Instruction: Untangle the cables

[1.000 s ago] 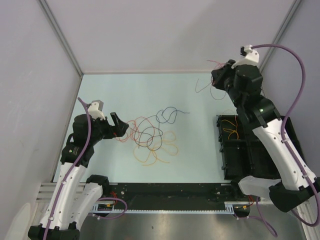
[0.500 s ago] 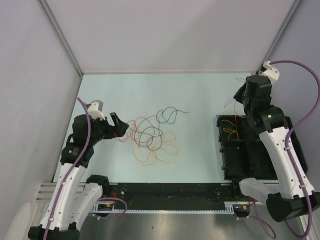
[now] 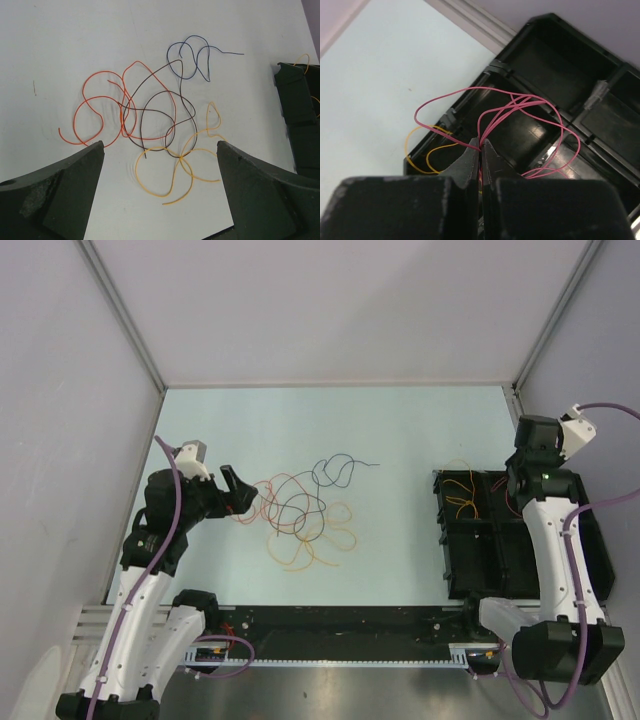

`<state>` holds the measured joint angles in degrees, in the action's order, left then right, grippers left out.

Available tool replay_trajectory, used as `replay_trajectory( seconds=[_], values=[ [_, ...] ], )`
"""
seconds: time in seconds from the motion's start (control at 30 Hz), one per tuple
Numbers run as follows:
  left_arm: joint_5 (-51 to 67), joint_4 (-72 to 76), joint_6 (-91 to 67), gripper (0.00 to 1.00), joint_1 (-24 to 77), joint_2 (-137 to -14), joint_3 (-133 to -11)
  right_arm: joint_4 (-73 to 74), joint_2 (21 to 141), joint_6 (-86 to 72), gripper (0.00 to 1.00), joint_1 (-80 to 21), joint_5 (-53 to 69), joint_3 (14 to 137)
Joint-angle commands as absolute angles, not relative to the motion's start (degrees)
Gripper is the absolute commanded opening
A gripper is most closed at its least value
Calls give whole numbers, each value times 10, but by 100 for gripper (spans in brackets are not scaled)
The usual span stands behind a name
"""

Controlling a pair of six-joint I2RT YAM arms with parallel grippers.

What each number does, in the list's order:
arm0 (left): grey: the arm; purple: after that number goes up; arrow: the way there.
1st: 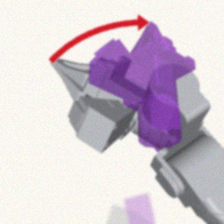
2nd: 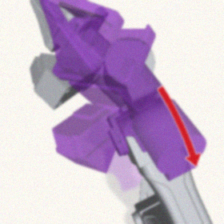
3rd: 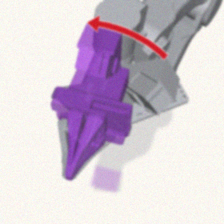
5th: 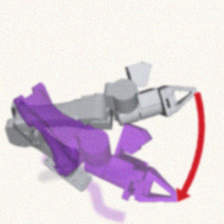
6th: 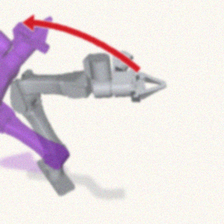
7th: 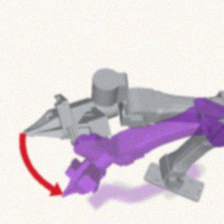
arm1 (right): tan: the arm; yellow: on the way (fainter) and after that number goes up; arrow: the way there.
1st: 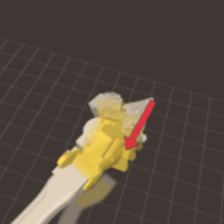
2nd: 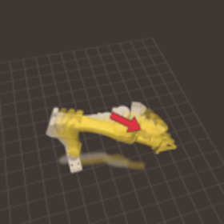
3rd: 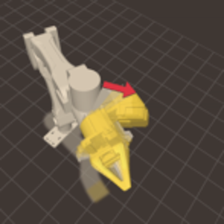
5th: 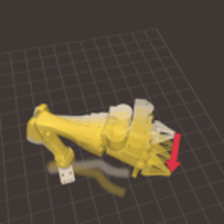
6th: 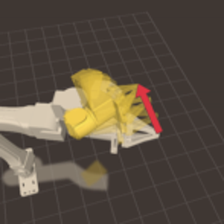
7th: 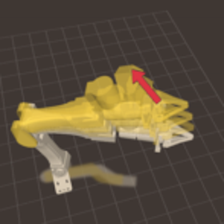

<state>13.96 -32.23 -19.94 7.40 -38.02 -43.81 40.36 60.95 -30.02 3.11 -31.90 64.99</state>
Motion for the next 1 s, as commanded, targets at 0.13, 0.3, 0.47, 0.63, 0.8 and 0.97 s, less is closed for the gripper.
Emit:
replay_trajectory(
  seconds=[0.13, 0.3, 0.47, 0.63, 0.8, 0.97],
  values=[
    [150, -306, -195, 100, 77, -372, -437, 338, 623, -312, 0, 99, -314, 609],
    [151, -306, -195, 100, 78, -373, -436, 304, 638, -317, 0, 112, -320, 583],
    [152, -306, -194, 100, 78, -375, -437, 266, 676, -315, 0, 112, -320, 569],
    [152, -305, -195, 100, 77, -378, -436, 230, 713, -310, 0, 113, -287, 550],
    [149, -305, -194, 100, 77, -378, -437, 213, 737, -321, 0, 117, -258, 520],
    [151, -305, -194, 100, 77, -381, -437, 194, 758, -332, 0, 130, -213, 503]
  ],
)
